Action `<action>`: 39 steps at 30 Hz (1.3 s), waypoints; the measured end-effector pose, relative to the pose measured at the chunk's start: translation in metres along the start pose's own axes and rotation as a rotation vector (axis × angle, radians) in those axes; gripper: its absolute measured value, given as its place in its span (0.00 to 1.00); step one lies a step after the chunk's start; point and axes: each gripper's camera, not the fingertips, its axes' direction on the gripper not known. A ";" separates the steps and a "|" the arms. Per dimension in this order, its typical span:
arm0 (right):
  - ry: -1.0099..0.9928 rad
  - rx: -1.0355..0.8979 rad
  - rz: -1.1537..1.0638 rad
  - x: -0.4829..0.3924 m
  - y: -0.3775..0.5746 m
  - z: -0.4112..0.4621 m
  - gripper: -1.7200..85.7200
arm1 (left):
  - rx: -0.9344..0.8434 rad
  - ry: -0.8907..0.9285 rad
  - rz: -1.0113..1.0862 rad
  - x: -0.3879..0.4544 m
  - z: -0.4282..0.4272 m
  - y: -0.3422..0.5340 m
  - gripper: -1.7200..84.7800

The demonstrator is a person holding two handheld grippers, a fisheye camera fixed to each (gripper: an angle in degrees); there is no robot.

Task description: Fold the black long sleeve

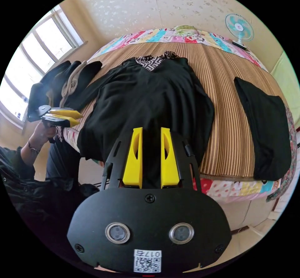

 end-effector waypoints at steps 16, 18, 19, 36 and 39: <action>0.098 -0.243 0.095 0.041 -0.004 -0.026 0.07 | 0.213 0.061 -0.355 -0.053 -0.035 0.116 0.09; 0.157 -0.304 0.026 0.036 -0.015 -0.040 0.06 | 0.205 0.059 -0.362 -0.055 -0.033 0.118 0.09; 0.233 -0.302 -0.003 0.035 -0.024 -0.060 0.05 | 0.204 0.070 -0.363 -0.057 -0.033 0.121 0.09; 0.108 0.126 0.020 -0.007 -0.010 -0.096 0.11 | -0.027 0.079 -0.429 -0.113 0.027 0.159 0.07; 0.061 -0.133 -0.054 -0.058 0.025 -0.022 0.11 | 0.052 0.181 -0.473 -0.130 0.018 0.198 0.05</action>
